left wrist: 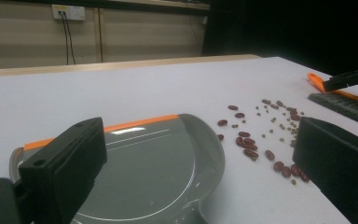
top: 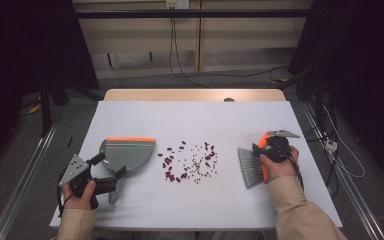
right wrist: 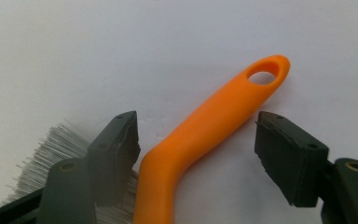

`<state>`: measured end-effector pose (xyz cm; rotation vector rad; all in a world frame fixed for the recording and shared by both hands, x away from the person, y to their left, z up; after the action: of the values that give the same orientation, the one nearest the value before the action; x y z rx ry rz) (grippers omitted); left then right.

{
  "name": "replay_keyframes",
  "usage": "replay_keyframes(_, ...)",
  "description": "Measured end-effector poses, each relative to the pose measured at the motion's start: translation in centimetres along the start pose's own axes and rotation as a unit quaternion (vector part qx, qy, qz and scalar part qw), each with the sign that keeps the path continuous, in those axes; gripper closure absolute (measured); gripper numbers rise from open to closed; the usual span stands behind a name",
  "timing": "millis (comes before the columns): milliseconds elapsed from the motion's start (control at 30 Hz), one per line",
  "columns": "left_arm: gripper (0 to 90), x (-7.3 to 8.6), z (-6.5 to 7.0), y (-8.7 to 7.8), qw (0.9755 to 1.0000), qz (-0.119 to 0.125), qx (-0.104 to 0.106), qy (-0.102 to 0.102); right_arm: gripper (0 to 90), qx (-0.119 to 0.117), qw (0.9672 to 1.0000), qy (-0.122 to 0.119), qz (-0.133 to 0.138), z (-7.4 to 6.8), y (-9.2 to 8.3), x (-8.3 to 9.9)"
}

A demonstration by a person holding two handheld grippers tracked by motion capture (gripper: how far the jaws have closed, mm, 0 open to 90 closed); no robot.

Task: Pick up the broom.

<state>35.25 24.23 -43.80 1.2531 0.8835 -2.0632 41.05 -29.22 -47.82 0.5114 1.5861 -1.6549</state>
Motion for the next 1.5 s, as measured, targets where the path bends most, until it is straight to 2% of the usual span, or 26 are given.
replay_keyframes(100, 2.7, 0.0, 0.0, 0.0, 1.0000, 0.001, 0.000, -0.002, 32.8, 0.000, 0.9999, -0.002, -0.010, -0.1, 0.2, 0.1)
replay_keyframes(200, 2.7, 0.0, 0.0, 0.1, 1.0000, -0.001, 0.002, -0.001, 39.6, -0.009, 0.9999, 0.001, -0.014, -0.1, 0.4, 0.2)
replay_keyframes(467, 2.7, 0.0, 0.2, 0.1, 1.0000, -0.002, 0.003, 0.002, 45.2, -0.006, 0.9992, -0.012, -0.037, -0.6, 0.6, -0.1)
replay_keyframes(533, 2.7, 0.0, 0.2, 0.2, 1.0000, -0.002, 0.005, 0.001, 51.5, -0.012, 0.9989, -0.017, -0.043, -0.8, 0.5, -0.3)
replay_keyframes(567, 2.7, 0.0, 0.2, 0.2, 1.0000, -0.002, 0.005, -0.001, 58.0, -0.026, 0.9983, -0.018, -0.050, -1.1, 0.4, -0.5)
replay_keyframes(667, 2.7, 0.0, 0.2, 0.2, 1.0000, -0.001, 0.005, -0.001, 61.3, -0.031, 0.9978, -0.022, -0.054, -1.4, 0.4, -0.7)
replay_keyframes(700, 2.7, 0.0, 0.2, 0.1, 1.0000, -0.001, 0.005, 0.001, 64.9, -0.038, 0.9973, -0.026, -0.057, -1.5, 0.4, -0.8)
replay_keyframes(733, 2.7, -0.1, 0.2, 0.1, 1.0000, 0.000, 0.005, 0.001, 64.9, -0.038, 0.9973, -0.026, -0.057, -1.5, 0.4, -0.8)
replay_keyframes(767, 2.7, -0.1, 0.2, 0.1, 1.0000, 0.001, 0.005, -0.001, 66.5, -0.053, 0.9966, -0.025, -0.059, -1.4, 0.3, -0.8)
replay_keyframes(900, 2.6, -0.1, 0.2, 0.1, 1.0000, 0.002, 0.004, -0.001, 68.6, -0.065, 0.9950, -0.026, -0.071, -1.5, 0.1, -0.9)
replay_keyframes(1100, 2.7, -0.1, 0.2, 0.1, 1.0000, 0.002, 0.003, 0.000, 67.8, -0.062, 0.9945, -0.036, -0.076, -1.6, 0.1, -1.0)
replay_keyframes(1133, 2.7, -0.1, 0.2, 0.1, 1.0000, 0.002, 0.003, -0.001, 67.4, -0.057, 0.9944, -0.044, -0.078, -1.8, 0.2, -0.9)
replay_keyframes(1167, 2.7, -0.1, 0.2, 0.1, 1.0000, 0.001, 0.003, 0.002, 67.4, -0.059, 0.9946, -0.034, -0.077, -1.7, 0.3, -0.9)
replay_keyframes(1300, 2.7, -0.2, 0.3, 0.1, 1.0000, 0.001, 0.004, 0.006, 67.5, -0.051, 0.9946, -0.030, -0.085, -1.9, 0.4, -1.0)
replay_keyframes(1400, 2.6, -0.2, 0.5, 0.1, 1.0000, 0.001, 0.004, 0.008, 67.7, -0.048, 0.9948, -0.015, -0.088, -1.9, 0.5, -1.0)
replay_keyframes(1500, 2.7, -0.2, 0.5, 0.1, 1.0000, 0.002, 0.004, 0.008, 67.7, -0.049, 0.9948, -0.014, -0.089, -1.9, 0.5, -1.0)
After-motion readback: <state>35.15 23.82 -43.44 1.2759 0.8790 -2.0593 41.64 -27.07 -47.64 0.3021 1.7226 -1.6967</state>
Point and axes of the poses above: each handheld gripper's, and its own axes: y roughly forward along the jaws, x roughly out of its underside, z roughly to its right, the point moved 3 cm from there along y, roughly forward along the jaws, and after that the axes turned 13 degrees about -y, right-handed, at the moved point
